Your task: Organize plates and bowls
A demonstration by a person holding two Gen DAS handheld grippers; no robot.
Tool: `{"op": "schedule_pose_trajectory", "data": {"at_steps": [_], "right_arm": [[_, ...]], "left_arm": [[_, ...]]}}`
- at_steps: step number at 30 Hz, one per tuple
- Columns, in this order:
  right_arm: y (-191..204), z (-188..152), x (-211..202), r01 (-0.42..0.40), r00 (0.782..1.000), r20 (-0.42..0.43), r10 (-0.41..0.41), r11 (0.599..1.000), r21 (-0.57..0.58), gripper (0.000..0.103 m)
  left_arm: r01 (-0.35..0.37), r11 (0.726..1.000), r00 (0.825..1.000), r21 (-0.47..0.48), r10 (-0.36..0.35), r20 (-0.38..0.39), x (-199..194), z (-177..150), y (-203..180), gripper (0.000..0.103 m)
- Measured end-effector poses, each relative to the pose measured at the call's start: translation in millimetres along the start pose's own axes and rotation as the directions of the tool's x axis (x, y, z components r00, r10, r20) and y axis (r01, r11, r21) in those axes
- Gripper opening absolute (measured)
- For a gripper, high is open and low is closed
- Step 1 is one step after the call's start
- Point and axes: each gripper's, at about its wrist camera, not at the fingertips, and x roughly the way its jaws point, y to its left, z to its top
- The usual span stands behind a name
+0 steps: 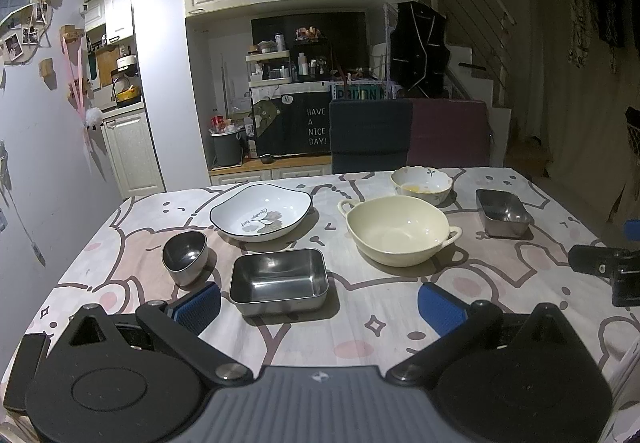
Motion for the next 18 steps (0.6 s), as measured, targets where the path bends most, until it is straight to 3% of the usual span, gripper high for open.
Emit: {"op": "schedule_pose_trajectory", "data": {"at_steps": [18], "right_arm": [[0.4, 0.2, 0.1, 0.001, 1.000, -0.001, -0.001, 1.000, 0.000, 0.103]], "left_arm": [[0.002, 1.000, 1.000, -0.003, -0.002, 0.001, -0.3, 0.0, 0.8, 0.103]]}}
